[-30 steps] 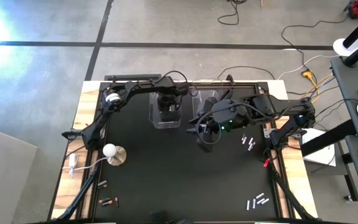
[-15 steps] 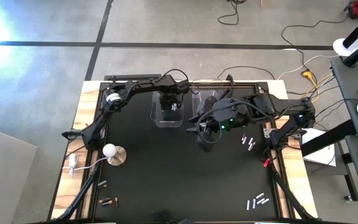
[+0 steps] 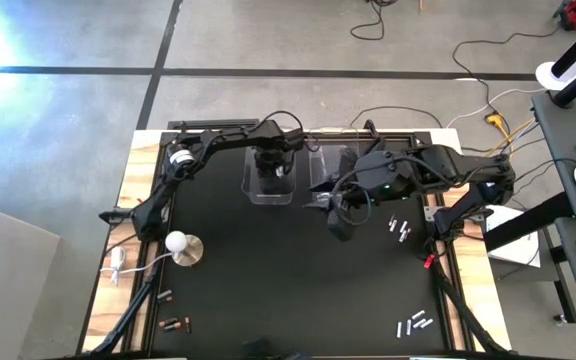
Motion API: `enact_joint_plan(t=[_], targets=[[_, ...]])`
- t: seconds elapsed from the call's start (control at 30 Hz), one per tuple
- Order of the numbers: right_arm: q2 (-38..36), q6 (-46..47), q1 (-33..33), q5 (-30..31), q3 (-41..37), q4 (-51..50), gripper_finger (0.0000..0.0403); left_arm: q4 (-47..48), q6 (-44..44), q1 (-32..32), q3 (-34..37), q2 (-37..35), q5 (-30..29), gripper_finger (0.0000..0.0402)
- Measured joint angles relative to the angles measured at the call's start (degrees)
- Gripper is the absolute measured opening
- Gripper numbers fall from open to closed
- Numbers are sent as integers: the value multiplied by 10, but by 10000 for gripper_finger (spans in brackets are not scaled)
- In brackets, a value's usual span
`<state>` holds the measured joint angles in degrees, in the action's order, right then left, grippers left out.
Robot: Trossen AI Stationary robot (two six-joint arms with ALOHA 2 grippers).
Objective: Sort batteries
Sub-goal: Put the black battery into the left transparent bin
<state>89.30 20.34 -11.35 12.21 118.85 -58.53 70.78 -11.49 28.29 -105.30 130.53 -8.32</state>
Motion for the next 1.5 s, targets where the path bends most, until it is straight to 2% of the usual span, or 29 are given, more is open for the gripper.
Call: enact_joint_plan(t=[0.17,0.3,0.43,0.53,0.8,0.97,1.1,1.23,1.5], targets=[[-10,-1,0,10,-5,-87,191,3,6,-1,-4,-36,7,136],[-6,14,0,20,-25,-156,185,4,37,-1,-21,-77,55,143],[-6,25,-3,21,-74,-208,183,-9,83,-8,-26,-130,107,143],[-18,55,-15,20,-137,-233,186,-42,118,-23,-26,-177,120,143],[-118,162,-60,13,-349,-232,203,-195,174,-102,-22,-284,121,143],[-190,231,-69,28,-481,-228,207,-308,142,-171,-22,-323,121,143],[-224,285,-69,27,-573,-188,208,-380,126,-209,-24,-336,121,143],[-237,321,-69,26,-622,-156,208,-394,127,-221,-39,-339,120,143],[-246,324,-69,-5,-652,-167,208,-348,135,-220,-57,-347,117,143]])
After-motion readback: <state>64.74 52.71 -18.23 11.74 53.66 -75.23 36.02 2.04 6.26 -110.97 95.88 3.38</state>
